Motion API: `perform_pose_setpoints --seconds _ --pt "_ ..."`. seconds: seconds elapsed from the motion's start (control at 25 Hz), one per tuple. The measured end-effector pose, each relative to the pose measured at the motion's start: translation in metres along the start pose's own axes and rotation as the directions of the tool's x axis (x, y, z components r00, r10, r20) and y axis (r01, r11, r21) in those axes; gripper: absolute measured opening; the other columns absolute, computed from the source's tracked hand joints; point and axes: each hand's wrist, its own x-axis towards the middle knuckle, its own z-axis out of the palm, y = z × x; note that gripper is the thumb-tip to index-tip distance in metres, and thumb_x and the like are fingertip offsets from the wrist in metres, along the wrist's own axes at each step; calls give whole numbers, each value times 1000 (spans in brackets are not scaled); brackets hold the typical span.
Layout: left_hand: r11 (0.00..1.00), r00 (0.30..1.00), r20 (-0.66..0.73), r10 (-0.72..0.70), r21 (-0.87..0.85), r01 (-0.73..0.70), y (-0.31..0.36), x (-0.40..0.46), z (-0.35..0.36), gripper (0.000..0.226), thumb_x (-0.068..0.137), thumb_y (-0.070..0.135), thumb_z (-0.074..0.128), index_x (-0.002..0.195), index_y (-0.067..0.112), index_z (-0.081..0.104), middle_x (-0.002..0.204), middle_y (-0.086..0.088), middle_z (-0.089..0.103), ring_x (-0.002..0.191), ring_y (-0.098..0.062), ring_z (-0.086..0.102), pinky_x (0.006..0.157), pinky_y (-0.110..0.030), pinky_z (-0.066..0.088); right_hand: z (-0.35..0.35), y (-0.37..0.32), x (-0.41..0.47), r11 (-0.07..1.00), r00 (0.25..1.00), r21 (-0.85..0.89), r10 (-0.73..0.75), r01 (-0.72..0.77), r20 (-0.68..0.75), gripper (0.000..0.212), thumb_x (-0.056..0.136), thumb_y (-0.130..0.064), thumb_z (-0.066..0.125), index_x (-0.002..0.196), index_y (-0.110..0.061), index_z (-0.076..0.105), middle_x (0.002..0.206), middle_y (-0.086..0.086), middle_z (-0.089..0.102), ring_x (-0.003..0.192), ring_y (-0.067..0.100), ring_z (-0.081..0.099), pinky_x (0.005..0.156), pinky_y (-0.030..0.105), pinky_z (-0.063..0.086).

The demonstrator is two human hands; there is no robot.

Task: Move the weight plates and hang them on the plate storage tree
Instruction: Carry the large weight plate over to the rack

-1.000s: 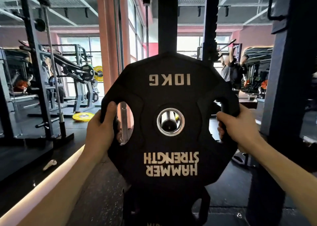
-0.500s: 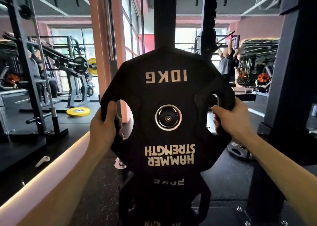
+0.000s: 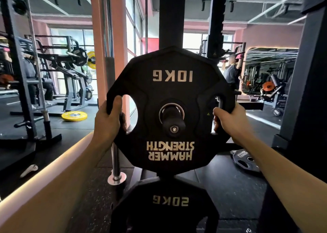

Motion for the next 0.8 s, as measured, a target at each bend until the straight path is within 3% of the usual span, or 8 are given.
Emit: perform_pose_setpoints --seconds 0.16,0.36,0.64,0.8 --pt "998 1000 25 12 -59 -10 -14 20 18 41 94 54 53 74 18 49 55 -8 54 43 -26 50 47 -32 46 12 14 23 1000 1000 7 -3 3 -10 14 81 1 55 70 -3 47 51 16 48 38 24 46 43 32 43" --pt "994 999 34 8 -106 -4 -27 36 30 39 97 50 52 71 21 49 50 -1 52 38 -20 47 44 -27 42 24 29 45 999 1000 34 22 -22 -13 12 82 0 56 73 -2 49 49 13 46 37 22 44 42 30 42" --pt "996 997 75 6 -92 1 -41 46 30 42 91 58 53 80 17 52 56 -2 54 45 -22 52 51 -33 48 26 32 48 1000 1000 7 -10 10 -20 16 84 -1 57 73 -6 48 52 13 50 38 22 48 42 30 44" --pt "1000 995 99 -14 -27 16 -41 44 25 44 95 54 52 100 10 53 61 -1 59 53 -22 60 60 -39 55 23 33 45 1000 1000 -14 15 -15 -3 9 86 -3 60 92 -5 53 68 13 58 50 15 58 51 29 51"
